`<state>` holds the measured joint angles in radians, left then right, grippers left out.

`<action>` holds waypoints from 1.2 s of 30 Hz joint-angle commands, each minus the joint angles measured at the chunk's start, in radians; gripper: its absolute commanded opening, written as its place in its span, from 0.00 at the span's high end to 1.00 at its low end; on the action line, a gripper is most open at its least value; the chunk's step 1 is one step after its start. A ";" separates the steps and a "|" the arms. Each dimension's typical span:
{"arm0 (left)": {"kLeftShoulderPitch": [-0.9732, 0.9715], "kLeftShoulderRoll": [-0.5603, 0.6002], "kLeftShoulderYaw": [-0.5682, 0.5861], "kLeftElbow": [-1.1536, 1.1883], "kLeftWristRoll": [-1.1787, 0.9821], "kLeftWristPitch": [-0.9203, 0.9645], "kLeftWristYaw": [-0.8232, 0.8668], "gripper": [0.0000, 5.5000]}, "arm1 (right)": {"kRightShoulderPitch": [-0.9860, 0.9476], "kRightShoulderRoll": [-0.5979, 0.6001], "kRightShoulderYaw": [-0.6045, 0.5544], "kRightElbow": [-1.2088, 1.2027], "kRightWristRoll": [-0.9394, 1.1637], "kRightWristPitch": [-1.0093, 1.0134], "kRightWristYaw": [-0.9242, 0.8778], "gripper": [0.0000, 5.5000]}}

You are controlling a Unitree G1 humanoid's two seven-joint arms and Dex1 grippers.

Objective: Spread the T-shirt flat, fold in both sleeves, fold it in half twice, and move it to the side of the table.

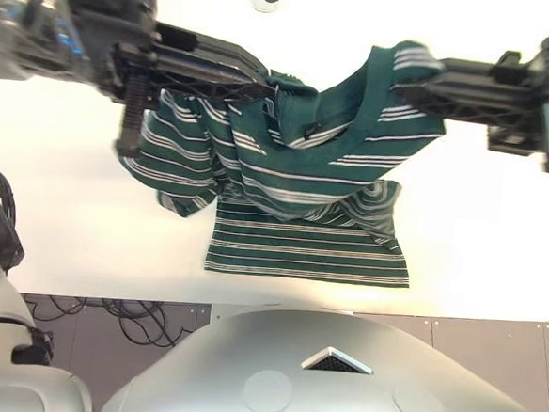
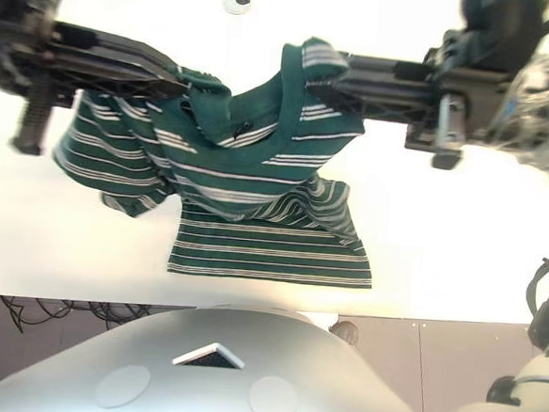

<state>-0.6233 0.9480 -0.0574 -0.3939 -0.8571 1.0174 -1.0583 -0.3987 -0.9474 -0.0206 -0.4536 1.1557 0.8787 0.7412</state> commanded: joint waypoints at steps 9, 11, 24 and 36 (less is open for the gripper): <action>-0.078 -0.363 -0.408 0.699 0.717 -0.715 0.125 1.00 | -0.211 0.422 0.403 0.727 -0.851 -0.572 -0.026 0.99; -0.124 -0.449 -0.399 0.881 0.783 -0.822 0.203 1.00 | -0.256 0.485 0.416 0.886 -0.946 -0.684 -0.056 0.99; -0.280 -0.669 -0.258 1.538 0.958 -1.184 0.597 0.86 | -0.371 0.647 0.273 1.460 -1.148 -1.031 -0.287 0.83; -0.301 -0.621 -0.137 1.480 0.987 -1.341 0.798 0.65 | -0.323 0.575 0.105 1.446 -1.145 -1.066 -0.386 0.73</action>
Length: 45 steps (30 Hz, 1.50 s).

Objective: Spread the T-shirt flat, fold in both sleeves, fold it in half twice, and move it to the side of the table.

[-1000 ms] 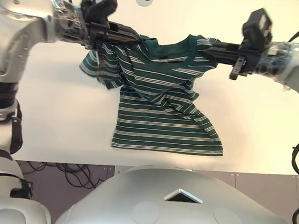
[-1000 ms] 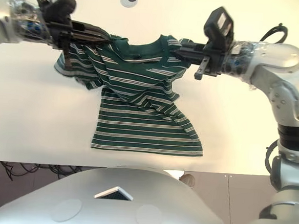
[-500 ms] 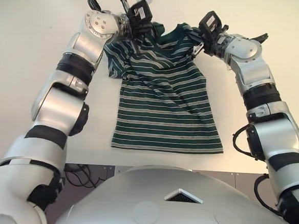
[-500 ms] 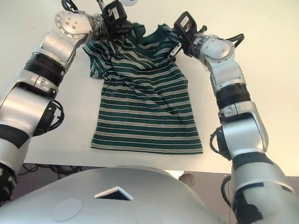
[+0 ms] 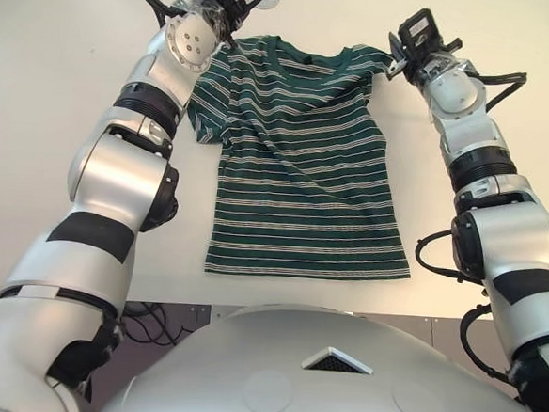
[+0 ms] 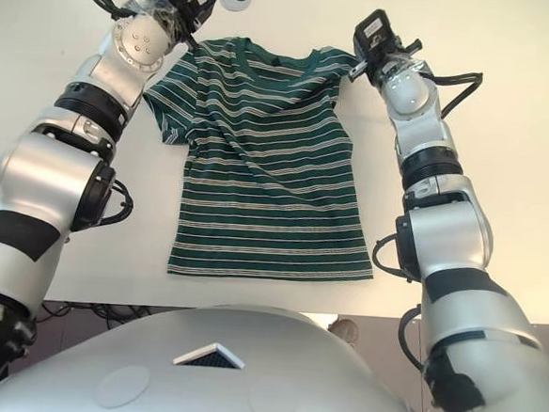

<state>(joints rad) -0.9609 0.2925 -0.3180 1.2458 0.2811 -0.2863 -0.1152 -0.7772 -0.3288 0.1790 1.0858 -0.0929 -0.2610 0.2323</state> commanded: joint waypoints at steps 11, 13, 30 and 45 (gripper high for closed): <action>0.800 0.454 0.064 -1.407 -0.819 0.821 -0.915 0.65 | 0.407 -0.153 -0.174 -0.586 0.276 0.468 0.464 0.73; 0.843 0.502 0.073 -1.465 -0.851 0.886 -0.946 0.65 | 0.402 -0.137 -0.163 -0.590 0.262 0.482 0.478 0.73; 0.931 0.576 -0.087 -1.467 -0.549 0.822 -0.955 0.65 | 0.205 -0.007 -0.149 -0.302 0.193 0.388 0.398 0.73; 0.939 0.614 -0.109 -1.465 -0.507 0.833 -0.983 0.65 | 0.160 0.047 -0.159 -0.156 0.184 0.320 0.410 0.73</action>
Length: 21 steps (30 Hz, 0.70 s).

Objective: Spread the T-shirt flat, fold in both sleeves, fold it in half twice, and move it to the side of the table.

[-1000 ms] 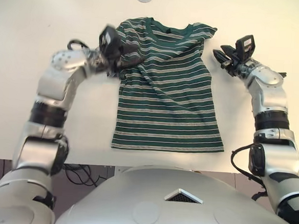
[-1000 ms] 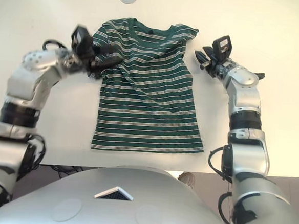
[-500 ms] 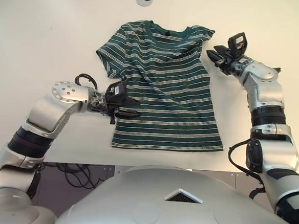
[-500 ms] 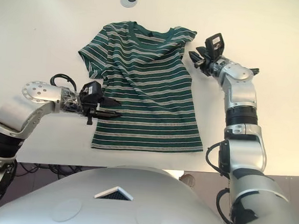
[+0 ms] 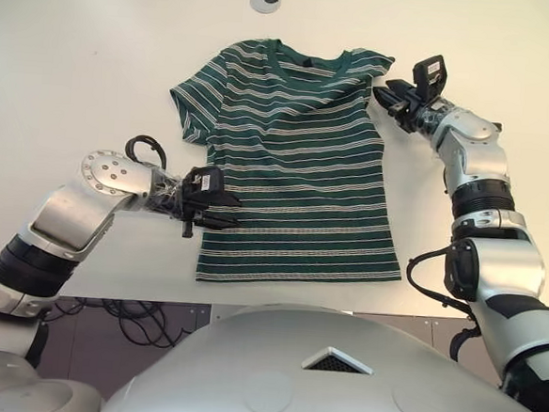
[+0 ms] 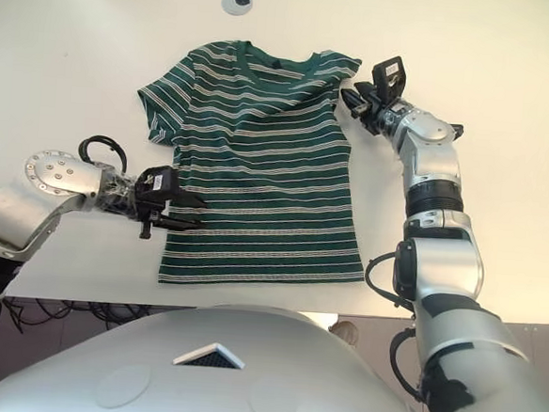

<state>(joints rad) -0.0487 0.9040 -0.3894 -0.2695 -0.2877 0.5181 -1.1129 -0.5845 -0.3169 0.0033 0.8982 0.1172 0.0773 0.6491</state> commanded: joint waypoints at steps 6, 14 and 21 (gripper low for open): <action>0.040 0.001 -0.047 0.068 0.069 0.025 0.015 0.65 | -0.065 0.057 -0.017 0.090 -0.012 -0.042 -0.028 0.73; 0.015 -0.004 -0.063 0.114 0.081 0.000 -0.002 0.65 | -0.060 0.065 -0.005 0.103 -0.033 -0.053 -0.029 0.73; 0.012 -0.003 -0.066 0.117 0.083 -0.008 0.005 0.65 | -0.045 0.048 0.164 0.121 -0.226 -0.089 -0.093 0.73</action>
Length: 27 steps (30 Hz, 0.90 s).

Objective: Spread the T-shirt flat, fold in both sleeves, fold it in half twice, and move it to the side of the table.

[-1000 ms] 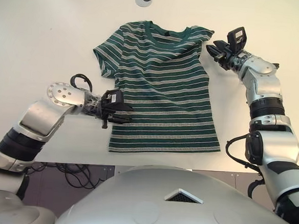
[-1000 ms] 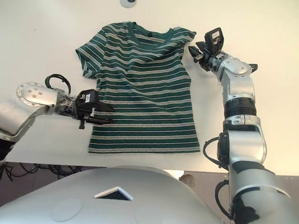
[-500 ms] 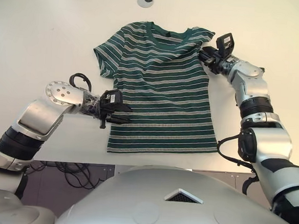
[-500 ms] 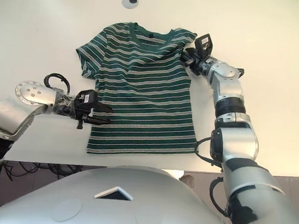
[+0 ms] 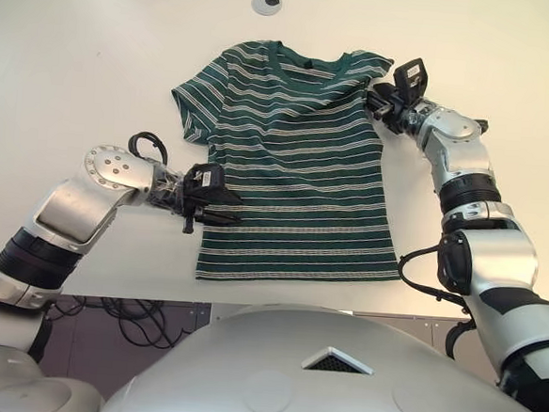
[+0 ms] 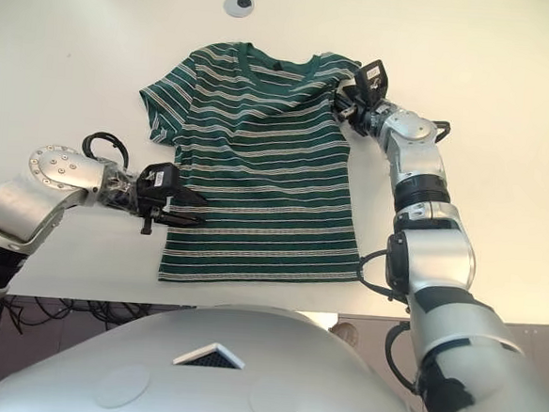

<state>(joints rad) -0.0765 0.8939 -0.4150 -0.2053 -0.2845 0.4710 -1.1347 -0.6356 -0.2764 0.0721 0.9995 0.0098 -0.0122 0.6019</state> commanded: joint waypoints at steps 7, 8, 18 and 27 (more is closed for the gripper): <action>0.062 0.005 -0.037 0.031 0.076 0.055 0.043 0.65 | 0.071 -0.130 0.123 -0.056 -0.184 0.048 -0.050 0.73; 0.067 0.004 -0.037 0.032 0.077 0.054 0.047 0.65 | 0.085 -0.156 0.114 -0.086 -0.180 0.055 -0.041 0.73; 0.090 -0.060 -0.044 0.035 0.102 0.042 0.122 0.65 | 0.137 -0.235 0.045 -0.183 -0.179 0.029 -0.114 0.73; 0.119 -0.069 -0.057 0.065 0.145 0.034 0.189 0.65 | 0.200 -0.145 -0.359 -0.476 0.343 0.207 -0.086 0.73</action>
<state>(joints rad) -0.0381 0.8052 -0.4139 -0.2223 -0.2356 0.4345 -0.9877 -0.4902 -0.4060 -0.2670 0.6238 0.3106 0.1002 0.5136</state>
